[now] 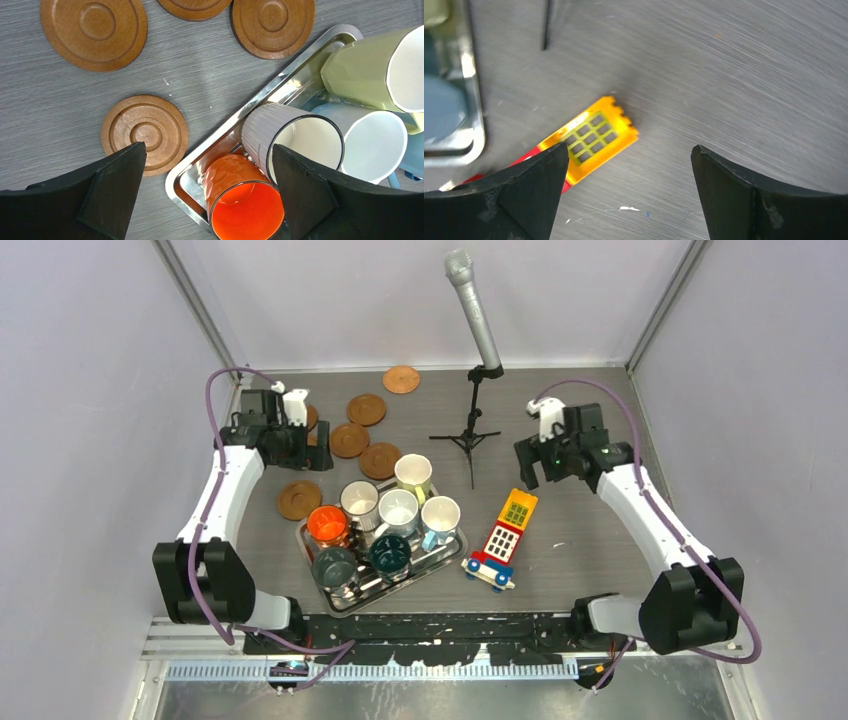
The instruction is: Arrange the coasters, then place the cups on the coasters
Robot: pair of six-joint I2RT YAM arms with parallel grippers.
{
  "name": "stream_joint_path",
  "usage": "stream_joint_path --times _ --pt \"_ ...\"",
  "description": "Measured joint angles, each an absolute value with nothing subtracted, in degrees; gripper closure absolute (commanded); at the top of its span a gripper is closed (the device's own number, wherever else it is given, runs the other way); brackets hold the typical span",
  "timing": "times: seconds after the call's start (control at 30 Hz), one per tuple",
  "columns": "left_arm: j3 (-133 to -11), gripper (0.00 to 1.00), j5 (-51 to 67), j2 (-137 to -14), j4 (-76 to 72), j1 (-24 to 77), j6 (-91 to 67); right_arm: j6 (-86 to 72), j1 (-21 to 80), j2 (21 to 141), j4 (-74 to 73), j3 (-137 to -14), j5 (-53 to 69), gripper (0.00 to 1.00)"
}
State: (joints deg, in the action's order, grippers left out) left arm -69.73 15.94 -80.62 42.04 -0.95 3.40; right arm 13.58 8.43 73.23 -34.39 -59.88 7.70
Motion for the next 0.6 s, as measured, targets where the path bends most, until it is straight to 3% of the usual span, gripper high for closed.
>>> stream_joint_path --times 0.1,0.33,0.6 --pt "-69.73 0.00 17.41 -80.62 42.11 -1.45 3.16 16.86 15.25 72.77 -36.45 -59.99 7.92 0.07" --pt "-69.71 0.00 19.75 -80.27 42.28 -2.96 3.09 23.94 28.01 79.92 -40.47 -69.04 5.50 0.32" --pt "-69.71 0.00 21.52 -79.48 42.92 -5.19 3.07 29.65 36.18 95.88 -38.13 -82.15 0.03 0.42"
